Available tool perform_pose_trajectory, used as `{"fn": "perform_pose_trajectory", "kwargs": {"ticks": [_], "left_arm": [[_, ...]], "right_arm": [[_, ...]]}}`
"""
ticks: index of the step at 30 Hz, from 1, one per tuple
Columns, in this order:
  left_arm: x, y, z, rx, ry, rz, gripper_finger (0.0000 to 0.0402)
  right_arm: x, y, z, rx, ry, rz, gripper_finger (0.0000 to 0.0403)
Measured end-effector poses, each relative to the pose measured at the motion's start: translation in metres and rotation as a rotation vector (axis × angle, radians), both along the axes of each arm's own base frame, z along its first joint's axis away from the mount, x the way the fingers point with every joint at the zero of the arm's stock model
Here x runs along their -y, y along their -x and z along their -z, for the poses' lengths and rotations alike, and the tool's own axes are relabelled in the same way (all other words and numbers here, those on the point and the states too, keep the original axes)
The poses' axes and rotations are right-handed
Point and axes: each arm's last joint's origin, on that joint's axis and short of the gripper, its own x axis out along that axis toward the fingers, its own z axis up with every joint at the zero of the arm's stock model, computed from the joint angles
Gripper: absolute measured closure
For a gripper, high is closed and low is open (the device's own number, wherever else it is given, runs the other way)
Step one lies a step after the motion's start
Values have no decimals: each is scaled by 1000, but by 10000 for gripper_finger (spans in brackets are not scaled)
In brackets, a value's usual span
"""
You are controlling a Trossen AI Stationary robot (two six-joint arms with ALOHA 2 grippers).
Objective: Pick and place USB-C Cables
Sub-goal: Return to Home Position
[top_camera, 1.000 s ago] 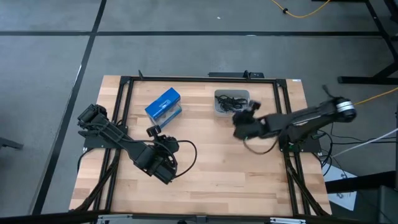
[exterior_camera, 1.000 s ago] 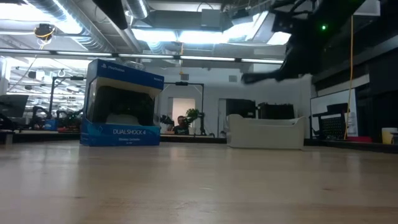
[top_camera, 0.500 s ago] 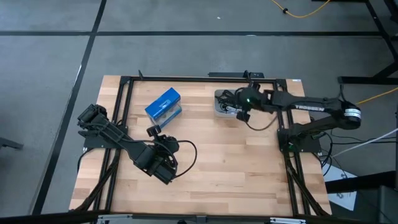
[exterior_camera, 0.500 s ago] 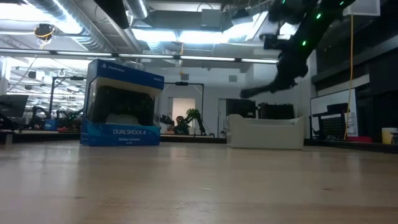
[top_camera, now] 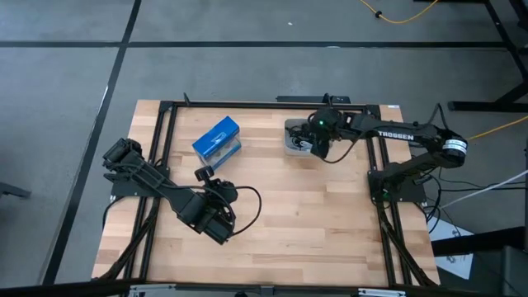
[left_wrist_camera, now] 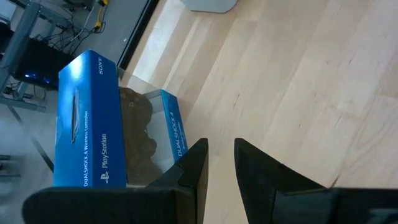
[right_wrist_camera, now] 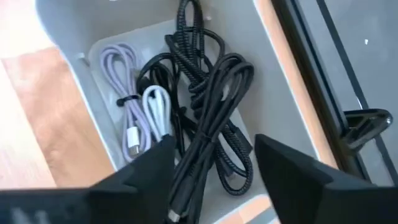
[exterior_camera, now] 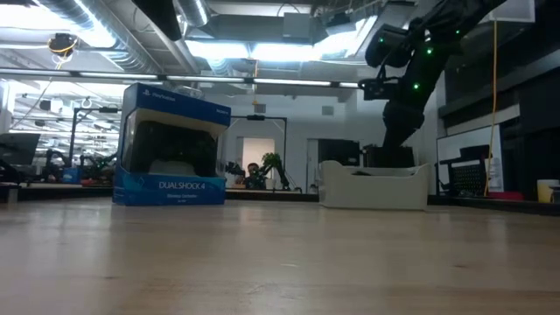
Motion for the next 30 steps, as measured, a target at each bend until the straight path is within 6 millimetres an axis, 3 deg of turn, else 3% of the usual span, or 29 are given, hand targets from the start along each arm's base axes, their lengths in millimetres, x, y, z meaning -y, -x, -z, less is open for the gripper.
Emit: {"fn": "perform_pose_trajectory", "kwargs": {"ticks": [6, 16, 19, 24, 30], "left_arm": [[0, 0, 0, -2, 2, 0, 331], [4, 2, 4, -104, 160, 9, 331], [6, 0, 4, -87, 175, 15, 331], [6, -4, 3, -85, 155, 66, 331], [4, 0, -4, -86, 120, 120, 331]], "right_arm": [[-2, 4, 2, -59, -10, -13, 135], [-16, 25, -3, -280, -165, 121, 129], [-22, 33, -2, -313, -292, 191, 129], [-41, 30, -13, -180, -468, 48, 128], [-81, 49, -51, 19, -468, -95, 128]]}}
